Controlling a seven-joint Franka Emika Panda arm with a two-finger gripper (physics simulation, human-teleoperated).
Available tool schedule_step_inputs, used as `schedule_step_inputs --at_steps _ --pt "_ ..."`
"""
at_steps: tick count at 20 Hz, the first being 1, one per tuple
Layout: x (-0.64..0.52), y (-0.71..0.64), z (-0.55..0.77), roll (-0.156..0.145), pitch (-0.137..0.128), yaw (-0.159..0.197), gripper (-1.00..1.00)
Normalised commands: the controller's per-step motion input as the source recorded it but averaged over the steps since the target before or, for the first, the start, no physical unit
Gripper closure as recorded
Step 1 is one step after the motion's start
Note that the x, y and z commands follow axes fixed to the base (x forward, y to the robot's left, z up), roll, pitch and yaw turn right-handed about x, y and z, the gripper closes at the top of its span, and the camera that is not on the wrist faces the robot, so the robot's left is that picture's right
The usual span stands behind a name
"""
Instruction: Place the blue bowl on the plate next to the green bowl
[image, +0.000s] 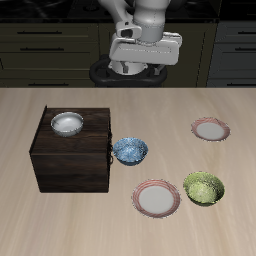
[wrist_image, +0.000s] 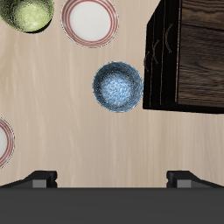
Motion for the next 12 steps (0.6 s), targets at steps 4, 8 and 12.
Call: schedule_step_inputs --at_steps 4,8,12 --pt "0.25 0.15 -0.03 -0.01 0.004 0.002 -1.0" --pt "0.29 0.06 0.0 -0.031 0.004 -0.008 -1.0" --pt "0.19 0.05 -0.02 -0.014 -0.001 0.004 -1.0"
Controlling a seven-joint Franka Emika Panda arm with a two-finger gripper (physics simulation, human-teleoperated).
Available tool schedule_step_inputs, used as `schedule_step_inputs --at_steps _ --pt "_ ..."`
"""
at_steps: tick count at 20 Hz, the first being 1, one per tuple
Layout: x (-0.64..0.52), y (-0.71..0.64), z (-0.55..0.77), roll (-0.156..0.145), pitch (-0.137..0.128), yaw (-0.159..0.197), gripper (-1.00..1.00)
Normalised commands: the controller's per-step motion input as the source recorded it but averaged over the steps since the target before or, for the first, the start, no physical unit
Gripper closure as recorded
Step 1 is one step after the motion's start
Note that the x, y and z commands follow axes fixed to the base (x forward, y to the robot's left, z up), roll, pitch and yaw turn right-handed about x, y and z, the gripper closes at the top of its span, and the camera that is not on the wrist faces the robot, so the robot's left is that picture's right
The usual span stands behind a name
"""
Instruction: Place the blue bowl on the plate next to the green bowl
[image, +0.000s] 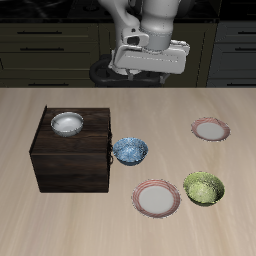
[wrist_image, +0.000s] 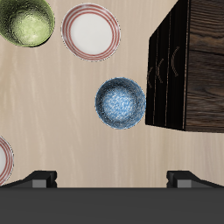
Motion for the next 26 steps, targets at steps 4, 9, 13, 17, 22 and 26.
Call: schedule_step_inputs --at_steps 4,9,13,17,22,26 --pt "0.2 0.07 -0.06 -0.013 0.016 0.009 -1.0" --pt "0.21 0.1 -0.06 -0.017 0.008 0.015 -1.0" --pt "0.18 0.07 -0.01 -0.006 0.014 -0.001 -1.0" --pt "0.09 0.04 0.02 -0.007 -0.009 0.001 -1.0" --pt "0.15 0.01 0.0 -0.012 -0.003 -0.004 -1.0" --pt "0.08 0.02 -0.04 -0.006 0.003 -0.001 -1.0"
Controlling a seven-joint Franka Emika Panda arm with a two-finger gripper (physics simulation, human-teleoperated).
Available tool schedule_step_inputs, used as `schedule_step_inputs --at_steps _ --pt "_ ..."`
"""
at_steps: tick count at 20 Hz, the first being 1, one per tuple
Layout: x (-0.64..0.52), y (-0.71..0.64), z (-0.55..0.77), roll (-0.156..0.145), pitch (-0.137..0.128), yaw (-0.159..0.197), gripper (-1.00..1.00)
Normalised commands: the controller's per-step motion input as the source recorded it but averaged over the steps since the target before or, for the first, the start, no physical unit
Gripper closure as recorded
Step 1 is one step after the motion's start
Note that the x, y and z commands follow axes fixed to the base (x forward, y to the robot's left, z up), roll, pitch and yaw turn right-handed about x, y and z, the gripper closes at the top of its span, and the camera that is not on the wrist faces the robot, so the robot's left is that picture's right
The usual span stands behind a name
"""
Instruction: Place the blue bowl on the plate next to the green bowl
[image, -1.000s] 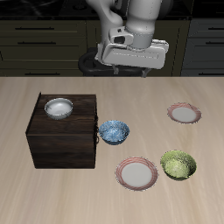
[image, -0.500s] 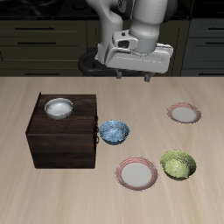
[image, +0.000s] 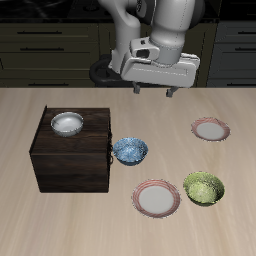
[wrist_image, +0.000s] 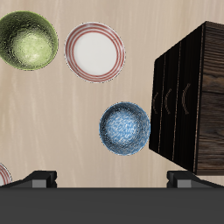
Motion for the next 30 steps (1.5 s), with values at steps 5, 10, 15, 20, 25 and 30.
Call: schedule_step_inputs --at_steps 5,10,15,20,25,30 --pt "0.1 0.08 -0.01 0.001 -0.003 0.001 -1.0" --pt "0.06 0.07 -0.02 0.005 -0.009 0.006 -1.0" --pt "0.02 0.07 -0.05 0.025 -0.002 0.01 -1.0" --pt "-0.01 0.01 -0.06 0.011 0.003 0.004 -1.0" --pt "0.1 -0.03 -0.19 0.002 0.027 -0.002 -1.0" --pt "0.06 0.01 -0.25 0.023 0.025 0.001 -1.0"
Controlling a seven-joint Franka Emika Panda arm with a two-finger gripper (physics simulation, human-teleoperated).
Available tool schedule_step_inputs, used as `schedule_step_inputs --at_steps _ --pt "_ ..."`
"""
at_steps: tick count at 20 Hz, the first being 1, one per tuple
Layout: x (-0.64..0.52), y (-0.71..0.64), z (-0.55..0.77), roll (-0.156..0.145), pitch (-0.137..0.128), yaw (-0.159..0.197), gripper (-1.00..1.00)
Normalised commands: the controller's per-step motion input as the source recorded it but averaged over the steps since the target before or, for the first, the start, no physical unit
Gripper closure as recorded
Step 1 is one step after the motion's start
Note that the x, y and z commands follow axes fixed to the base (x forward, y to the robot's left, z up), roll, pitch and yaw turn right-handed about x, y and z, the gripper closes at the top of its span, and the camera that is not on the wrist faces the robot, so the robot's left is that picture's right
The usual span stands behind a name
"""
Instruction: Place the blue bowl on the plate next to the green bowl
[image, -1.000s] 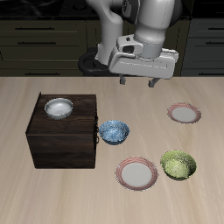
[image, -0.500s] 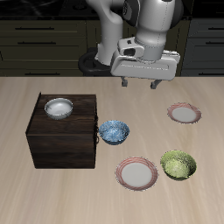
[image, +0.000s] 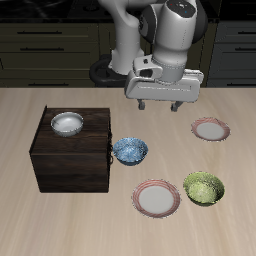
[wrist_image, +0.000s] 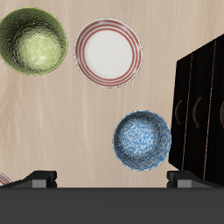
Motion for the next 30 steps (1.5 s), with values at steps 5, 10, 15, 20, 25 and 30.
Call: schedule_step_inputs --at_steps 5,10,15,20,25,30 --pt "-0.02 0.09 -0.35 0.059 0.043 -0.008 -1.0" --pt "-0.01 -0.01 -0.19 0.038 0.023 -0.024 -1.0" --pt "0.06 -0.11 -0.15 0.034 -0.01 -0.03 -1.0" --pt "0.14 -0.1 -0.06 0.014 -0.003 -0.024 -1.0" --pt "0.1 -0.13 -0.21 -0.031 0.014 0.0 -1.0" --pt "0.03 -0.1 -0.26 -0.009 0.03 -0.013 -1.0"
